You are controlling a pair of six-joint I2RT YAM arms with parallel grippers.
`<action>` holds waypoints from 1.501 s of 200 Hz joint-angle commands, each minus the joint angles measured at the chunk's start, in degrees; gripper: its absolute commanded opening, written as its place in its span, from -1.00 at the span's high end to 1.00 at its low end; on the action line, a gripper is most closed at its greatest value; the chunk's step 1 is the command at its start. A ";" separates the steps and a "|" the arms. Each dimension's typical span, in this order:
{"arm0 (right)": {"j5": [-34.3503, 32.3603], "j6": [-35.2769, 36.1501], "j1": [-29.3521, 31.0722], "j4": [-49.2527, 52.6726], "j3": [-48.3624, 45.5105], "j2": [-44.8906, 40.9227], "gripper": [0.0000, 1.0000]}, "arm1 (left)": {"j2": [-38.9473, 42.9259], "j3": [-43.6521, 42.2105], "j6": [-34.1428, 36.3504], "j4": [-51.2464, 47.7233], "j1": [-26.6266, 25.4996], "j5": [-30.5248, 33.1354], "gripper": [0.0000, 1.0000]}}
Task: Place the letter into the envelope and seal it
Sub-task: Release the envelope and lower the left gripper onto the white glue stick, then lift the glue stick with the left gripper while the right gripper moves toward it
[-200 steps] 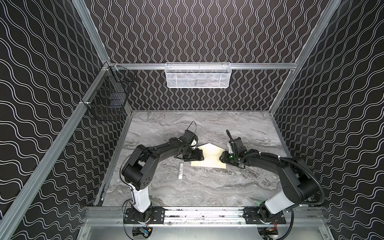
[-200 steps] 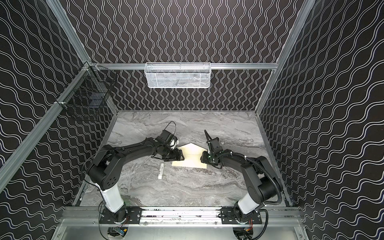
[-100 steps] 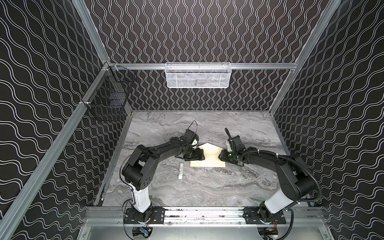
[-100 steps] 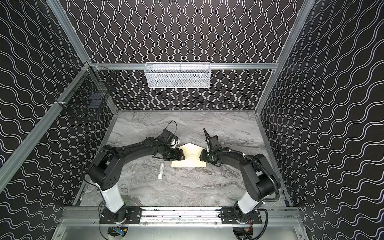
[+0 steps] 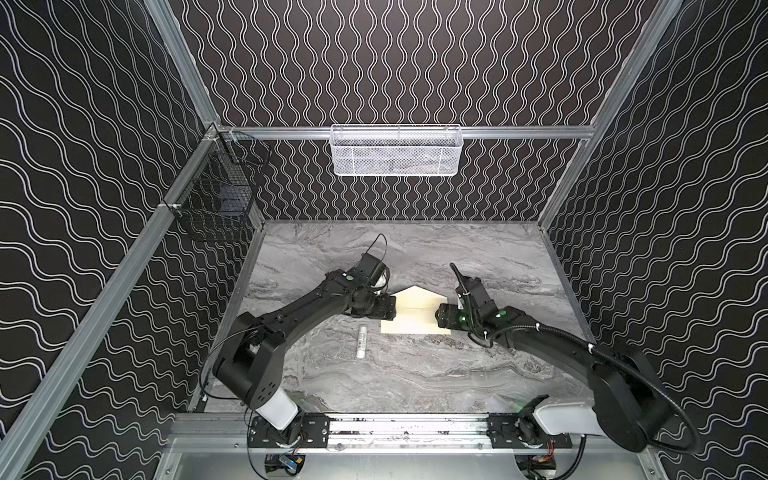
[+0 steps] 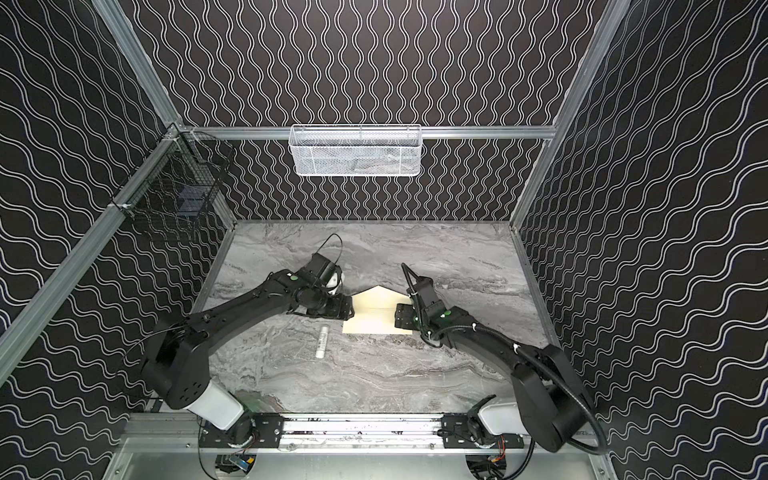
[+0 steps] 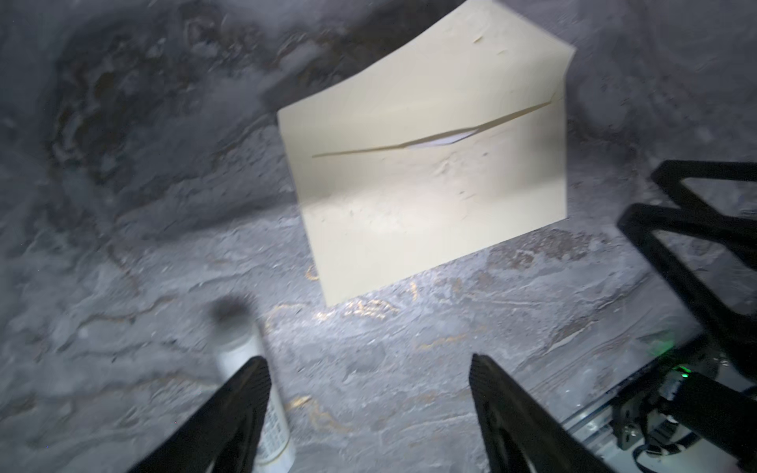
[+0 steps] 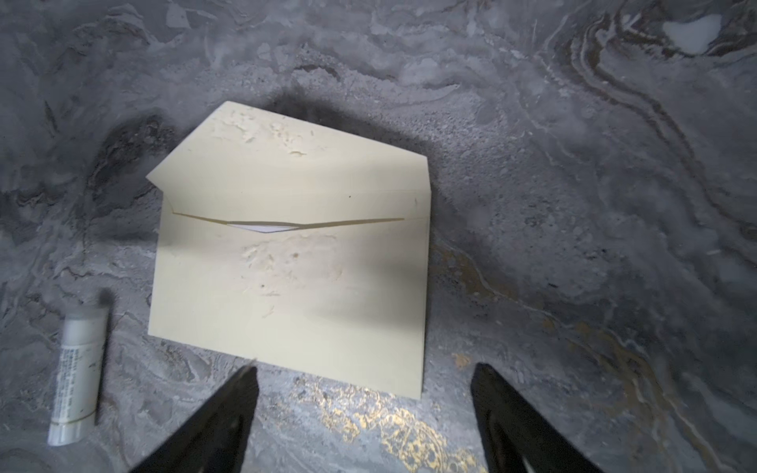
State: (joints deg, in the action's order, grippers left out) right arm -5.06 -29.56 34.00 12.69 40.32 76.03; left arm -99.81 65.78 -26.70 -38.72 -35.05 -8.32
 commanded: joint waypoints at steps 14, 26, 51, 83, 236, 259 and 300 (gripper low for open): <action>-1.73 -1.96 0.90 -0.63 -3.41 -2.28 -1.00 | 3.44 -4.55 -1.55 -2.78 -0.79 4.21 -0.64; -1.33 -2.01 1.41 -1.31 -4.20 -2.04 -1.00 | 3.75 -6.25 -1.99 -2.44 -0.90 4.35 -0.64; -0.51 -1.59 1.75 -1.28 -3.82 -0.82 -1.00 | 2.50 -7.74 -2.72 -1.97 -1.17 4.05 -0.61; -0.04 -0.64 1.85 -1.16 -2.97 0.47 -1.00 | 0.62 -9.26 -2.90 -1.29 -1.51 4.96 -0.51; 3.68 1.87 1.81 -2.05 -2.78 -0.36 -1.00 | -1.01 -14.08 -1.38 1.65 -1.78 6.99 0.47; 6.00 4.80 1.82 -2.08 -2.61 -2.28 -1.00 | -0.89 -13.03 1.32 0.36 -1.78 6.15 0.55; 15.74 11.72 1.57 -5.59 -2.08 -9.60 -1.00 | 5.53 -9.97 7.57 -1.49 -1.80 2.18 0.66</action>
State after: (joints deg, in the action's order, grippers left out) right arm 3.09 -22.94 35.68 10.55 37.69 69.78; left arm -97.58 53.95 -24.97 -40.32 -36.82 -2.33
